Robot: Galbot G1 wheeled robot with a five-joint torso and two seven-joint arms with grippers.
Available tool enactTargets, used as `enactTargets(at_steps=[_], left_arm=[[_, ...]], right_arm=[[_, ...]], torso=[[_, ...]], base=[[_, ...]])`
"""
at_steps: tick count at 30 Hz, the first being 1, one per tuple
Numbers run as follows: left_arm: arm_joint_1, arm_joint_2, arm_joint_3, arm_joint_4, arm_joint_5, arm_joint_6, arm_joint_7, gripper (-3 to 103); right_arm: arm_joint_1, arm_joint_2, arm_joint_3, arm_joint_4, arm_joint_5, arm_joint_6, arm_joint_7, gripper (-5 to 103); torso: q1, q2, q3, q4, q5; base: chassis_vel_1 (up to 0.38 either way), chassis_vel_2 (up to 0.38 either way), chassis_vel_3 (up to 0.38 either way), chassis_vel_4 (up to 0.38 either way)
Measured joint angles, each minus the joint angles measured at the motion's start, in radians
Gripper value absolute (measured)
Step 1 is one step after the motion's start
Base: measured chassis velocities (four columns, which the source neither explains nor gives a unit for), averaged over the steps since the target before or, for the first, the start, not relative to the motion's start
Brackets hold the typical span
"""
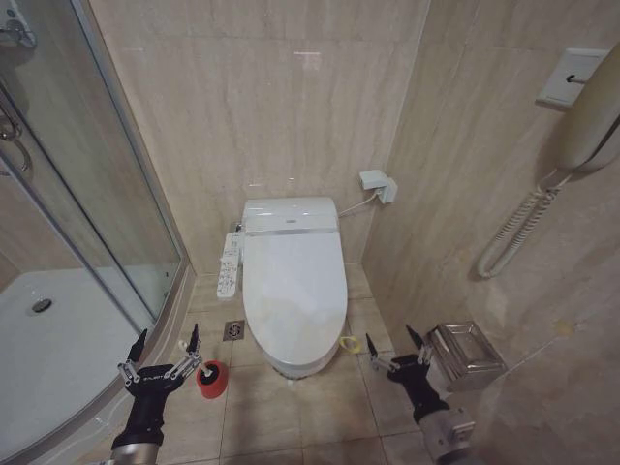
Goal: Open the toilet lid, clean the toilet bowl with a toilet brush, close the toilet lid, and flush.
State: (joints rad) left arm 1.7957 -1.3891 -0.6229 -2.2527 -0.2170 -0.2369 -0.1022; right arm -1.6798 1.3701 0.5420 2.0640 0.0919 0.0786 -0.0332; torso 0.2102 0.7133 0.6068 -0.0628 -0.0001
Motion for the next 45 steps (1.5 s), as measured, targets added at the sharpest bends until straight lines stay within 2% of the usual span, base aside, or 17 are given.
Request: enactTargets(at_steps=[8,17,37,45], left_arm=[[0.0,0.0,0.0,0.0,0.0,0.0,0.0,100],[0.0,0.0,0.0,0.0,0.0,0.0,0.0,100],[0.0,0.0,0.0,0.0,0.0,0.0,0.0,100],[0.0,0.0,0.0,0.0,0.0,0.0,0.0,100]], right_arm=[[0.064,0.019,-0.035,-0.155,-0.025,0.044,-0.039,100],[0.176,0.033,-0.065,-0.308,-0.059,0.058,-0.02,100],[0.41,0.093,-0.066,-0.695,-0.122,0.156,-0.022,100],[0.469,0.08,-0.056,-0.728,-0.11,0.156,-0.018,100]], torso=[[0.0,0.0,0.0,0.0,0.0],[0.0,0.0,0.0,0.0002,0.0],[0.0,0.0,0.0,0.0,0.0002],[0.0,0.0,0.0,0.0001,0.0002]], base=[[0.0,0.0,0.0,0.0],[0.0,0.0,0.0,0.0],[0.0,0.0,0.0,0.0],[0.0,0.0,0.0,0.0]])
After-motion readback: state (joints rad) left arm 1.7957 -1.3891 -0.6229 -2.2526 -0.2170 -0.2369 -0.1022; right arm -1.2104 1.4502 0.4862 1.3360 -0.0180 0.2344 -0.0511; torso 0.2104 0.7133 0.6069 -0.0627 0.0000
